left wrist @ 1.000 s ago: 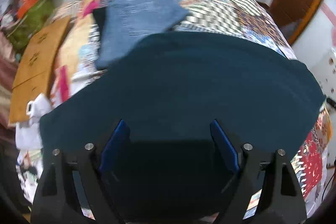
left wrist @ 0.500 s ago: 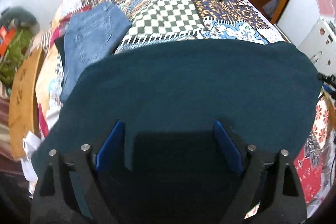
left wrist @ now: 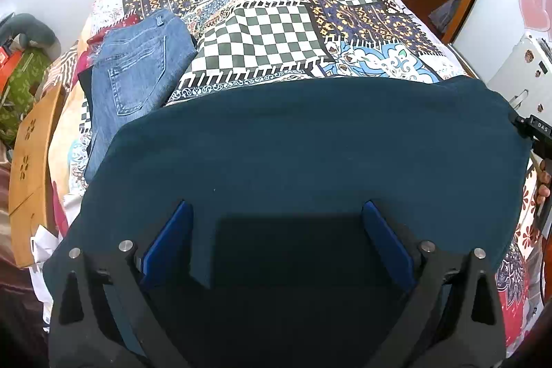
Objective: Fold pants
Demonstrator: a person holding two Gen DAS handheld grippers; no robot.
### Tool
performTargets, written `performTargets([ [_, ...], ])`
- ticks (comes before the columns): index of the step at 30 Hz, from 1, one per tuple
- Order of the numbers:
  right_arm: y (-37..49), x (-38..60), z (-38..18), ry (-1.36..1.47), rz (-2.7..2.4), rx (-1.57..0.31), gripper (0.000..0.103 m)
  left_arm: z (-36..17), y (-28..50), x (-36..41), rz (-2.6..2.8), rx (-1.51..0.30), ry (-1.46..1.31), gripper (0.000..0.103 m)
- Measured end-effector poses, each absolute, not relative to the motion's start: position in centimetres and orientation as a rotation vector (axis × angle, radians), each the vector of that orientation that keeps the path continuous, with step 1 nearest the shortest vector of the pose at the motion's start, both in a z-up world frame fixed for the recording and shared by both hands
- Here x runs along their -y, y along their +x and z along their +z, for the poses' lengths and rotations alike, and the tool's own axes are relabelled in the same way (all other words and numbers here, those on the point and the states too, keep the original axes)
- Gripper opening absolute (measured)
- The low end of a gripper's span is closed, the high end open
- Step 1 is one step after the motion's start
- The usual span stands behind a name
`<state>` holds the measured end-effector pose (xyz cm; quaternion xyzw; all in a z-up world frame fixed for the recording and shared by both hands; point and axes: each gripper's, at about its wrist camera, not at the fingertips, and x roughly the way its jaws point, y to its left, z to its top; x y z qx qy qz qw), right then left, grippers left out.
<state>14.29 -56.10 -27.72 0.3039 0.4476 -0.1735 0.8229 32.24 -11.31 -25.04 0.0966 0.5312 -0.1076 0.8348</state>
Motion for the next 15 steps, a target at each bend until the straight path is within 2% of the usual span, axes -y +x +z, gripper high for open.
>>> performTargets([
  [1,14.4,56.1,-27.5,0.632,-0.372,-0.95,0.043,-25.0,32.2,11.2,-0.228,-1.126,0.201,0.101],
  [5,14.7,56.3,-26.3,0.606,-0.349,-0.939,0.014,-24.7,31.8,11.1,-0.235,-1.124,0.183,0.1],
  [8,15.0,55.9,-25.1,0.572,-0.343,-0.928,0.011,-24.1,31.2,10.9,-0.241,-1.11,0.176,0.1],
  [15,15.4,54.5,-20.2,0.514,-0.291,-0.838,0.01,-21.2,29.5,9.2,-0.231,-1.034,0.151,0.1],
])
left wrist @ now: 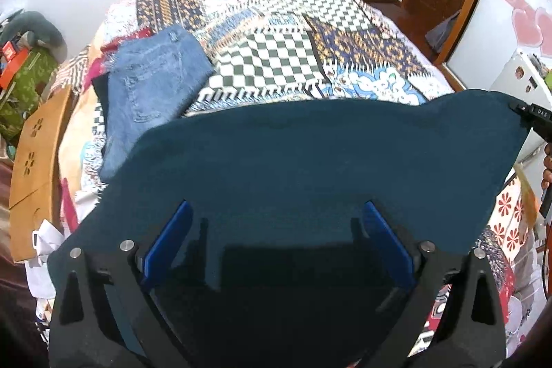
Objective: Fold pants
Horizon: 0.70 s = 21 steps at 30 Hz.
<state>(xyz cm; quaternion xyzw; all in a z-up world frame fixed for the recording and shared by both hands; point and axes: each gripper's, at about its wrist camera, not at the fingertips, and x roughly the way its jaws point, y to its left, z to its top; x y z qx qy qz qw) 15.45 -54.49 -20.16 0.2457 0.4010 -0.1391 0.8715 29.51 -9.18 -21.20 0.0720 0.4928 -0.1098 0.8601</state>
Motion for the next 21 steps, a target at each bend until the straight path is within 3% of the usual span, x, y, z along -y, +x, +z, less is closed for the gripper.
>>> performTargets([
  [12,17.9,45.4,-9.9,0.312,-0.074,-0.657,0.01,-17.9,26.5,3.7,-0.186,-0.935,0.052,0.1],
  [21,20.2,33.2,-9.1,0.116,0.163,-0.669,0.01,-17.4,24.4,-1.2,-0.14,-0.906,-0.041,0.1],
])
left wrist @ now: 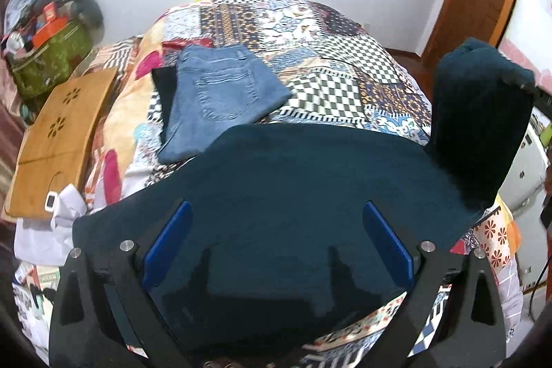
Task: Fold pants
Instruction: 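Fold the held leg over the pants toward the left gripper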
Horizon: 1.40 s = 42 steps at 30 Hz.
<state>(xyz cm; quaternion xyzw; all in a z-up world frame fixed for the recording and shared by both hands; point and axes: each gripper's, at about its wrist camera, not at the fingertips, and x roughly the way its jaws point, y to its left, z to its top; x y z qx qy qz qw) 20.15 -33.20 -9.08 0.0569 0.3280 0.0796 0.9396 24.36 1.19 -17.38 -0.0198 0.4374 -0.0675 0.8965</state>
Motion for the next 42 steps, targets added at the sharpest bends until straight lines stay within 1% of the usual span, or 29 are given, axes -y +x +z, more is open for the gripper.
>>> performTargets([
  [3,20.6,29.0,-11.3,0.066,0.244,-0.731,0.01,-17.5,23.5,-2.9,-0.12,-0.906,-0.064,0.1],
  [9,19.5,22.1,-17.7,-0.035,0.394,-0.915,0.01,-18.0,22.2,-4.8,-0.084,-0.915,-0.075,0.1],
  [11,18.7,21.0,-18.8,-0.072,0.414,-0.954,0.01,-18.1,22.0,-5.3,-0.076,-0.919,-0.079,0.1],
  [13,18.1,20.4,-19.3,-0.118,0.415,-0.975,0.014,-18.3,21.9,-5.5,-0.072,-0.924,-0.089,0.1],
  [15,17.8,20.3,-19.4,-0.133,0.426,-0.993,0.018,-18.5,22.1,-5.4,-0.074,-0.928,-0.098,0.1],
  [18,17.6,21.3,-18.7,-0.115,0.443,-1.01,0.022,-18.3,22.5,-4.8,-0.083,-0.929,-0.098,0.1],
  [22,17.1,22.8,-17.4,-0.038,0.476,-1.025,0.03,-17.3,23.4,-2.9,-0.114,-0.913,-0.074,0.1],
  [24,16.4,23.7,-16.5,-0.013,0.482,-1.007,0.038,-16.5,24.0,-1.8,-0.135,-0.901,-0.062,0.1],
  [27,15.8,25.8,-14.9,0.009,0.456,-0.942,0.047,-15.2,25.4,0.8,-0.177,-0.883,-0.038,0.1],
  [31,15.5,28.9,-13.9,0.042,0.391,-0.896,0.051,-14.2,27.2,4.7,-0.24,-0.887,-0.015,0.1],
  [33,15.8,30.5,-14.3,0.045,0.327,-0.893,0.056,-14.6,28.1,6.7,-0.28,-0.912,-0.002,0.1],
  [35,16.1,31.5,-15.2,0.042,0.272,-0.91,0.056,-15.4,28.7,8.6,-0.307,-0.94,0.022,0.1],
  [42,16.9,33.0,-20.3,0.08,0.221,-1.032,0.056,-21.5,29.0,14.9,-0.378,-1.09,0.163,0.1],
])
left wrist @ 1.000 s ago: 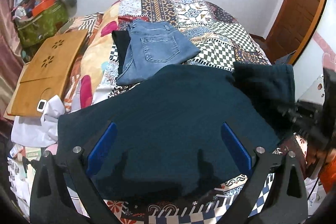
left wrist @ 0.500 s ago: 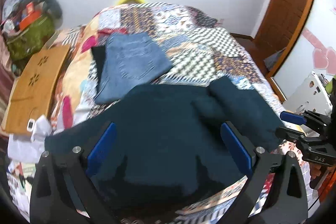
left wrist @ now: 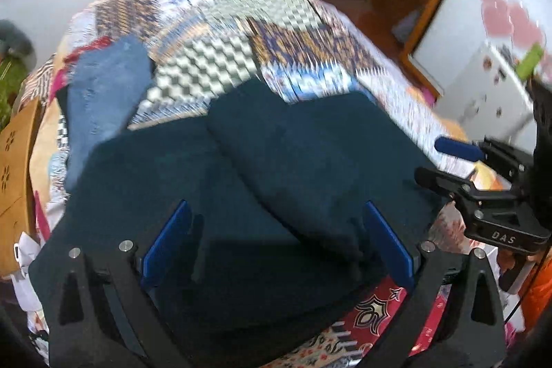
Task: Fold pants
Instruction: 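Fold the held leg over the pants toward the left gripper, then open the right gripper and release the folded leg onto the pants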
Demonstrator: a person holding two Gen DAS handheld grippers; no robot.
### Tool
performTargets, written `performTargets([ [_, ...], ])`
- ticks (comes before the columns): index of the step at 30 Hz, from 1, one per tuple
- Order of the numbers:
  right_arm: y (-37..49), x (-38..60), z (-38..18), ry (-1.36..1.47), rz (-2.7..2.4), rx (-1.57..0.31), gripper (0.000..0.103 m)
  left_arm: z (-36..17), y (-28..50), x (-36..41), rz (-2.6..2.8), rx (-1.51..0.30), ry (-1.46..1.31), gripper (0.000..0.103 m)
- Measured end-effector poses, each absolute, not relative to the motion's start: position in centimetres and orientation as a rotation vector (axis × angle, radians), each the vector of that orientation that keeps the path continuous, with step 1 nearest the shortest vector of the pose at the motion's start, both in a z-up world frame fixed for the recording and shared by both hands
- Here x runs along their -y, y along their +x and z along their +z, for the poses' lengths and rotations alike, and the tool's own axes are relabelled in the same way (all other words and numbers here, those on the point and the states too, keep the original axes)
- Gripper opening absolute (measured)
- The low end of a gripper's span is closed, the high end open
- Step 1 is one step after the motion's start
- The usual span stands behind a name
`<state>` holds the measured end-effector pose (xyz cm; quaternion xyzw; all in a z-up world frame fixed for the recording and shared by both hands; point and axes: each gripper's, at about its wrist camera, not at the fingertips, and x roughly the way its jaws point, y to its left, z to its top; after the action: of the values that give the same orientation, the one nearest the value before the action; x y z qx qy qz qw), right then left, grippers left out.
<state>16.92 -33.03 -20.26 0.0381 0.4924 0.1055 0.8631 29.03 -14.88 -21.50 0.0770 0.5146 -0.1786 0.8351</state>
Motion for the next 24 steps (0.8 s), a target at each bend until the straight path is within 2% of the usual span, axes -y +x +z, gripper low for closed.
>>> performTargets([
  [5,16.3,33.0,-22.3,0.074,0.227,-1.072,0.056,-22.8,29.6,15.7,-0.225,-1.036,0.278,0.1],
  [14,15.8,33.5,-21.8,0.079,0.241,-1.074,0.056,-18.5,27.2,8.1,-0.097,-0.945,0.151,0.098],
  [19,17.0,33.6,-20.5,0.117,0.268,-1.056,0.056,-16.3,26.1,6.2,-0.092,-0.892,0.174,0.099],
  [24,19.3,32.7,-18.6,0.118,0.279,-1.011,0.057,-16.5,28.8,6.8,-0.193,-0.942,0.101,0.099],
])
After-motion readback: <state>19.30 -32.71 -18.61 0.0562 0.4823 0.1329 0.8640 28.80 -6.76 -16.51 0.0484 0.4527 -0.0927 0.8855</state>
